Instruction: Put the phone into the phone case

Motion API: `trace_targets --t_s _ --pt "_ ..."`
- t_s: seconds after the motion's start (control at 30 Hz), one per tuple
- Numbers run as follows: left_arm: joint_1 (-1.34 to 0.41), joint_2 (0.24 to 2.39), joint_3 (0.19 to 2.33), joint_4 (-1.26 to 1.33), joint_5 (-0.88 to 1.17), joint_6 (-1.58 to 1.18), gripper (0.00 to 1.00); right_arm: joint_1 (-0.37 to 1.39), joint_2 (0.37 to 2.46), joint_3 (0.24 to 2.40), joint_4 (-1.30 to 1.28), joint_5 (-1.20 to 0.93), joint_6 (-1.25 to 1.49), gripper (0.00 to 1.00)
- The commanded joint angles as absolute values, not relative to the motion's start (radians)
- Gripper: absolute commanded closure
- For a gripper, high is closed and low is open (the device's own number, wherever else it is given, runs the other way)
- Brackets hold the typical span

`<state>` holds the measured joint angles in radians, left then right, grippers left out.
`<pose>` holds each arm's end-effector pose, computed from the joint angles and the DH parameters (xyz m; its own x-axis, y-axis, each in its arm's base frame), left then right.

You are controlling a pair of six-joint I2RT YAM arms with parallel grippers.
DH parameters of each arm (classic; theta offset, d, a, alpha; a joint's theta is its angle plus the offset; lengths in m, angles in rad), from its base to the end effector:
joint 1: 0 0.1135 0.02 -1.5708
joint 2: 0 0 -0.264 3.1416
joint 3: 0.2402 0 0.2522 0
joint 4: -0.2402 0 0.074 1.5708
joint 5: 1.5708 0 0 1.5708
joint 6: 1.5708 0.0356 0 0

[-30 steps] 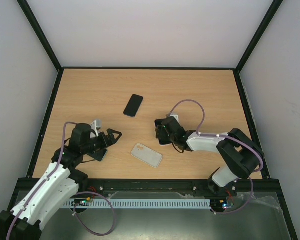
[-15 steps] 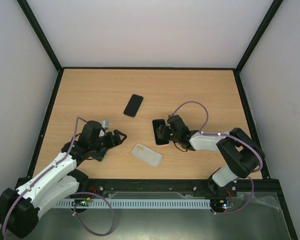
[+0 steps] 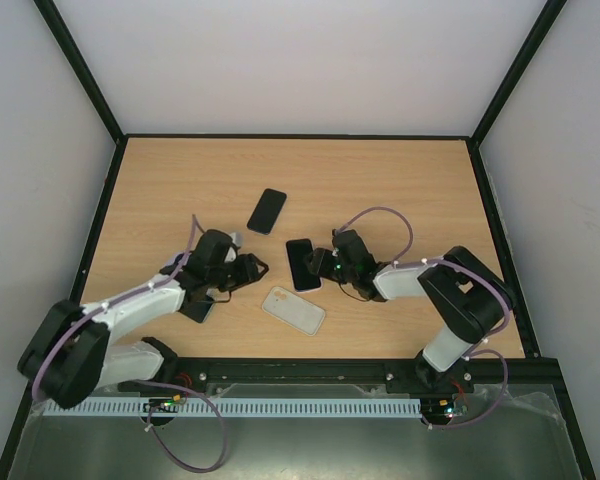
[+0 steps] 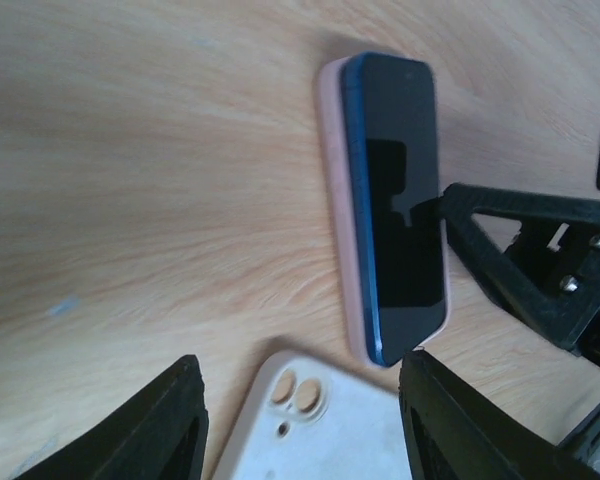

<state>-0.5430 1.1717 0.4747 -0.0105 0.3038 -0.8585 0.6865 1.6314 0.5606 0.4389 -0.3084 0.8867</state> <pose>0.1878 -0.1258 0.1753 -0.8842 -0.3099 -0.3496 0.0283 0.7113 -0.7023 0.2199 0.1942 0.1271 -0.9036 0.2142 -0.3710 -0.1473 0.6578 0.7387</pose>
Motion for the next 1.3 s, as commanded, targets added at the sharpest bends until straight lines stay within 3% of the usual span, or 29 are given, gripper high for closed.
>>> trace_targets --t_s 0.0,0.6,0.73,0.87,0.97,1.27 --pt "-0.583 1.295 0.561 0.145 0.286 -0.844 0.49 0.69 1.658 0.549 0.526 -0.324 0.952 0.49" --pt "-0.619 1.601 0.604 0.345 0.334 -0.895 0.63 0.689 1.747 0.506 0.733 -0.466 1.111 0.53" --pt "-0.618 1.628 0.606 0.357 0.344 -0.894 0.78 0.69 1.764 0.505 0.77 -0.494 1.143 0.53" --pt "-0.618 1.626 0.596 0.351 0.337 -0.886 0.85 0.689 1.754 0.509 0.777 -0.501 1.153 0.53" --pt "-0.617 1.621 0.59 0.336 0.326 -0.878 0.86 0.69 1.732 0.507 0.801 -0.52 1.164 0.53" --pt "-0.617 1.585 0.569 0.317 0.334 -0.87 0.74 0.718 1.677 0.496 0.832 -0.543 1.184 0.53"
